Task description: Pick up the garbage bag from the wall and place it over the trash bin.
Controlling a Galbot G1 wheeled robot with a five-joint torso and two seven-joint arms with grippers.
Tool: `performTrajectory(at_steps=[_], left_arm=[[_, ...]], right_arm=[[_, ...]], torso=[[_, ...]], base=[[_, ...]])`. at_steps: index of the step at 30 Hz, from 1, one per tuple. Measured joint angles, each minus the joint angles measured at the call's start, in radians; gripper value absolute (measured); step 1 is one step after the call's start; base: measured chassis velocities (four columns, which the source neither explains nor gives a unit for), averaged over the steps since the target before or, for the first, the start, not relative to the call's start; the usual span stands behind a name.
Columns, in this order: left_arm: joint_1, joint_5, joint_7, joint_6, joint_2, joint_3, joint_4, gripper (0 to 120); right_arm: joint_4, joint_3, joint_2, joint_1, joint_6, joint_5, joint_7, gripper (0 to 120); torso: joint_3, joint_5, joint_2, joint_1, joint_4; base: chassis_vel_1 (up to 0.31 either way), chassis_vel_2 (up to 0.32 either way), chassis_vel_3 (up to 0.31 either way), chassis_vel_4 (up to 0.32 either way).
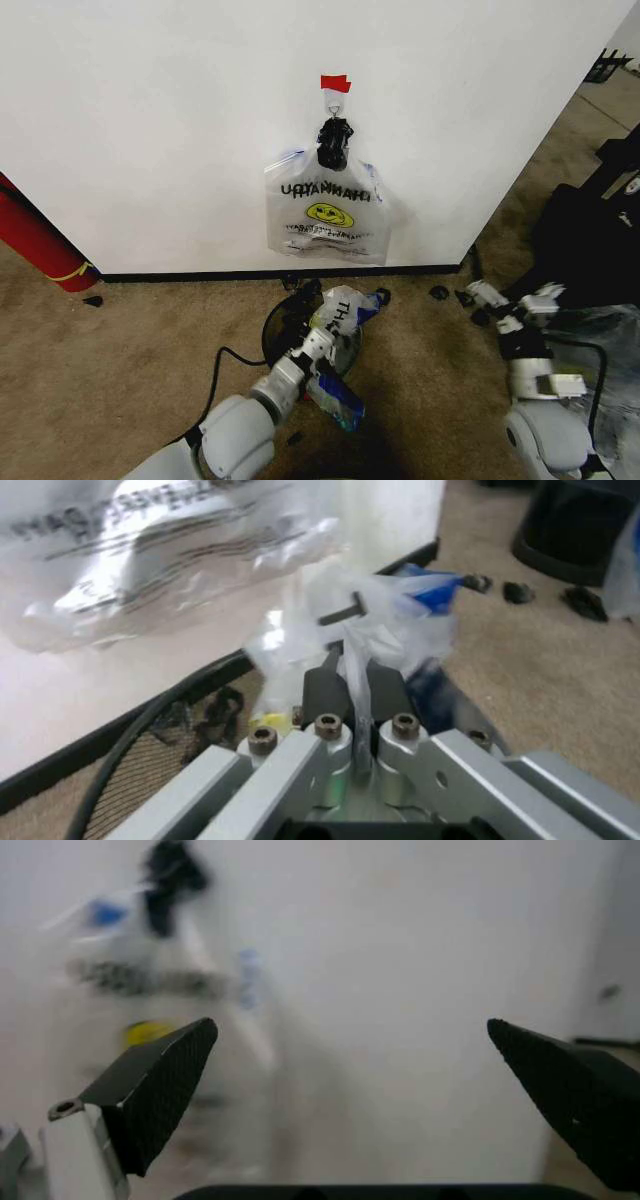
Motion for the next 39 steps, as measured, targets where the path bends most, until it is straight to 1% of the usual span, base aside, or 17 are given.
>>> performTrajectory(at_steps=[2, 4, 6, 7, 9, 15, 16, 19, 20, 22, 25, 31, 33, 36, 37, 39], left_arm=[[0.015, -0.004, 0.002, -0.001, -0.011, -0.025, 0.007, 0], [0.029, -0.004, 0.001, -0.002, -0.018, -0.041, 0.013, 0], [0.055, -0.003, -0.003, -0.003, -0.026, -0.066, 0.019, 0], [0.055, -0.003, -0.003, -0.003, -0.026, -0.066, 0.019, 0], [0.077, -0.003, -0.003, -0.008, -0.034, -0.086, 0.023, 0], [0.107, -0.015, -0.008, -0.031, -0.045, -0.109, 0.033, 0], [0.107, -0.015, -0.008, -0.031, -0.045, -0.109, 0.033, 0], [0.107, -0.026, -0.017, -0.035, -0.056, -0.110, 0.033, 0], [0.108, -0.034, -0.025, -0.037, -0.066, -0.114, 0.033, 0], [0.112, -0.043, -0.034, -0.042, -0.077, -0.120, 0.030, 0], [0.117, -0.051, -0.039, -0.048, -0.087, -0.124, 0.027, 0], [0.110, -0.059, -0.042, -0.056, -0.096, -0.111, 0.029, 0], [0.099, -0.059, -0.042, -0.056, -0.097, -0.097, 0.031, 0], [0.099, -0.058, -0.043, -0.056, -0.099, -0.093, 0.028, 0], [0.099, -0.058, -0.043, -0.056, -0.099, -0.093, 0.028, 0], [0.101, -0.057, -0.044, -0.056, -0.099, -0.094, 0.023, 0]], right_arm=[[-0.005, -0.028, -0.022, -0.006, -0.044, 0.030, -0.045, 100], [-0.004, -0.051, -0.038, -0.008, -0.092, 0.052, -0.053, 100], [0.005, -0.095, -0.058, -0.009, -0.182, 0.093, -0.053, 100], [0.005, -0.095, -0.058, -0.009, -0.182, 0.093, -0.053, 100], [0.013, -0.141, -0.070, -0.003, -0.252, 0.133, -0.048, 100], [0.020, -0.258, -0.070, 0.021, -0.406, 0.207, -0.028, 100], [0.020, -0.258, -0.070, 0.021, -0.406, 0.207, -0.028, 100], [0.025, -0.278, -0.066, 0.017, -0.464, 0.211, -0.036, 100], [0.027, -0.278, -0.067, 0.012, -0.485, 0.196, -0.060, 100], [0.026, -0.274, -0.070, 0.008, -0.488, 0.172, -0.094, 100], [0.024, -0.267, -0.073, 0.005, -0.483, 0.160, -0.104, 100], [0.033, -0.260, -0.062, 0.009, -0.508, 0.175, -0.077, 100], [0.034, -0.266, -0.049, 0.022, -0.539, 0.186, -0.062, 100], [0.037, -0.291, -0.038, 0.048, -0.600, 0.209, -0.044, 93], [0.037, -0.291, -0.038, 0.048, -0.600, 0.209, -0.044, 93], [0.041, -0.312, -0.033, 0.066, -0.642, 0.230, -0.022, 87]], torso=[[0.000, 0.0000, 0.000, 0.000, 0.0000], [0.000, 0.0000, 0.000, 0.000, 0.0001], [0.000, 0.0000, 0.000, 0.000, 0.0001], [0.000, 0.0000, 0.000, 0.000, 0.0001], [0.000, -0.0001, 0.000, 0.000, 0.0001], [0.000, 0.0001, 0.000, 0.000, 0.0002], [0.000, 0.0001, 0.000, 0.000, 0.0002], [0.000, 0.0000, 0.000, 0.000, 0.0001], [0.000, 0.0000, 0.000, 0.000, 0.0000], [0.000, -0.0001, 0.000, 0.000, 0.0000], [0.000, 0.0000, 0.000, 0.000, 0.0001], [0.000, 0.0000, 0.000, 0.000, 0.0001], [0.000, 0.0000, 0.000, 0.000, -0.0001], [0.000, 0.0001, 0.000, 0.000, 0.0001], [0.000, 0.0001, 0.000, 0.000, 0.0001], [0.000, 0.0000, 0.000, 0.000, 0.0002]], base=[[0.000, 0.000, 0.000, 0.000], [0.000, 0.000, 0.000, 0.000], [0.000, 0.000, 0.000, 0.000], [0.000, 0.000, 0.000, 0.000], [0.000, 0.000, 0.000, 0.000], [0.000, 0.000, 0.000, 0.000], [0.000, 0.000, 0.000, 0.000], [0.000, 0.000, 0.000, 0.000], [0.000, 0.000, 0.000, 0.000], [0.000, 0.000, 0.000, 0.000], [0.000, 0.000, 0.000, 0.000], [0.000, 0.000, 0.000, 0.000], [0.000, 0.000, 0.000, 0.000], [0.000, 0.000, 0.000, 0.000], [0.000, 0.000, 0.000, 0.000], [0.000, 0.000, 0.000, 0.000]])
